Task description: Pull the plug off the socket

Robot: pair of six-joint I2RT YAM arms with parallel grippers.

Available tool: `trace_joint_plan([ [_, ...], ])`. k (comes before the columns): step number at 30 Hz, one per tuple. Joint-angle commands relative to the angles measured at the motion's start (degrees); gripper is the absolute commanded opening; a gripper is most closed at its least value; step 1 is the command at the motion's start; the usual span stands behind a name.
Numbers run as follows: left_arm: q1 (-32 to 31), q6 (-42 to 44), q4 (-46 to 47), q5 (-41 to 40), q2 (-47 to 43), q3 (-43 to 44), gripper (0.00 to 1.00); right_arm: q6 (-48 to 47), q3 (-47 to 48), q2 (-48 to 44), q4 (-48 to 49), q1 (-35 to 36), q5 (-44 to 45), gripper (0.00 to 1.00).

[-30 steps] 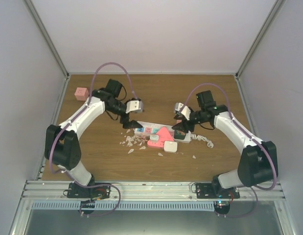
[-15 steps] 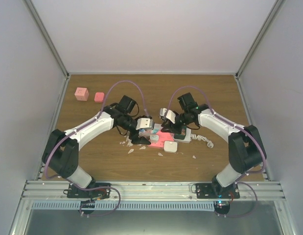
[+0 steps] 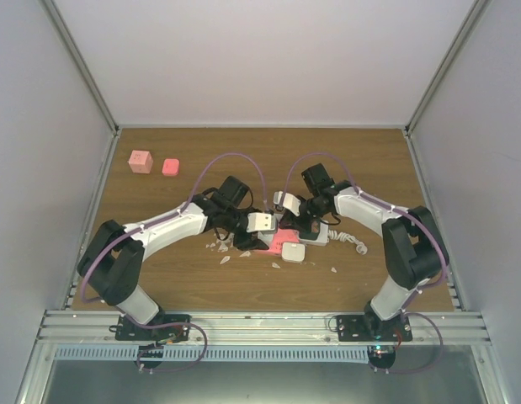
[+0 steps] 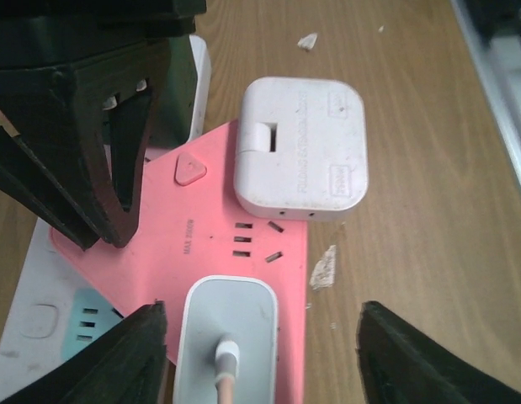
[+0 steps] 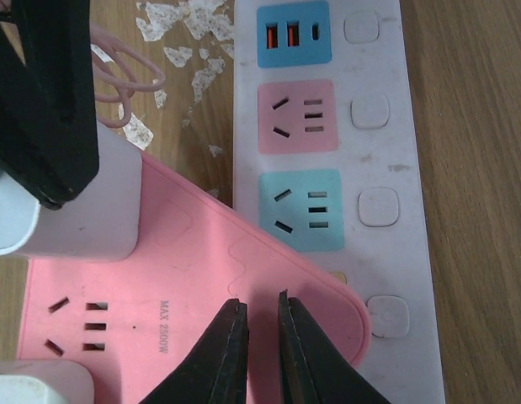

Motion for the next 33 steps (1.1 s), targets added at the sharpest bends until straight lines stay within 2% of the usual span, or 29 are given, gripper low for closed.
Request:
trace_joint_plan([
  [1,-1.6,-0.8,4.7,-5.9,1.8,-0.9,0.59,-1.3,-0.8,1.2,0.0,0.4,2.7,0.13],
  [12,-2.2,-0.6,4.6,-6.2,0.8,-1.3,0.31,-2.3,-1.7,2.0,0.3,0.4,5.2,0.11],
  [25,-1.7,-3.0,2.7,-0.9,-0.3,3.2,0.18,-3.5,-4.4,1.8,2.1,1.4,9.0,0.11],
  [33,-1.6,0.1,3.2,-3.4,-1.7,2.9,0.17,-4.4,-5.6,1.7,2.6,2.2,11.1,0.11],
])
